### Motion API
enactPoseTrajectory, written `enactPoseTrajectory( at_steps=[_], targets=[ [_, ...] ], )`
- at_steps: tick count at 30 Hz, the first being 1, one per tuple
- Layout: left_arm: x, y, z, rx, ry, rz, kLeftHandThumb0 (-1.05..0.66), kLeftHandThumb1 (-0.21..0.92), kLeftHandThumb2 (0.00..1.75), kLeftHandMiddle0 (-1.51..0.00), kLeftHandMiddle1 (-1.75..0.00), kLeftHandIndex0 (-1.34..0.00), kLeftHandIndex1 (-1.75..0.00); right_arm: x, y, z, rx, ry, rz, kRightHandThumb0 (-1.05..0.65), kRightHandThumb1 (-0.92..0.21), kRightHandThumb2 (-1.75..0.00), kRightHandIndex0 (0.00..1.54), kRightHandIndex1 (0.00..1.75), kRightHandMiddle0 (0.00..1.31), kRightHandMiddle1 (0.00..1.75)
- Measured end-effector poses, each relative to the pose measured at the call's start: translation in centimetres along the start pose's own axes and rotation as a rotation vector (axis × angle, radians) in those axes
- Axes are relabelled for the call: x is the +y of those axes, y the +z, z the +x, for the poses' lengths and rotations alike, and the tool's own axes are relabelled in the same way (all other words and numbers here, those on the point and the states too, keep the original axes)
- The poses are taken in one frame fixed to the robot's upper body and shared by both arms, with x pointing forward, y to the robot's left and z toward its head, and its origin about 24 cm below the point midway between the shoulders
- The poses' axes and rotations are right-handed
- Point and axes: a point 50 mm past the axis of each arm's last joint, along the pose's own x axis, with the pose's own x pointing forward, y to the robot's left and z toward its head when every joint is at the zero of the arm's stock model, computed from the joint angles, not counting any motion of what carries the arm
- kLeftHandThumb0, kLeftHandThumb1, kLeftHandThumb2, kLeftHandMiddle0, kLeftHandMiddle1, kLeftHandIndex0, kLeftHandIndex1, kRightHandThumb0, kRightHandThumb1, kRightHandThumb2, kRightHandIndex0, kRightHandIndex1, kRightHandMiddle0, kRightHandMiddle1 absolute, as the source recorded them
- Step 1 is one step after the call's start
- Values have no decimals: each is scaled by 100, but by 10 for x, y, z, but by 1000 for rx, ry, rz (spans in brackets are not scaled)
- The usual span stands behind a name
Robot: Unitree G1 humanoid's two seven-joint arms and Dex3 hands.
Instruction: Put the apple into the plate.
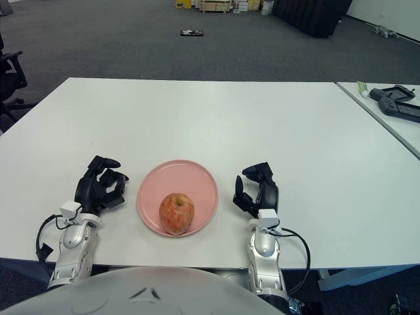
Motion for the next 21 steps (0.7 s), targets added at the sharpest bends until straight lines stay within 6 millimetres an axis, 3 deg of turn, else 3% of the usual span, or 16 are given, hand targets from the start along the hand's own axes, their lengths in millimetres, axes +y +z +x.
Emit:
enactPoseTrajectory(
  at_steps=[21],
  targets=[
    [-1,0,0,1,-5,-1,-1,42,117,-56,-162,-36,-175,-1,0,1,9,-7,-1,-40,-61,-95,59,155,39,175]
  ],
)
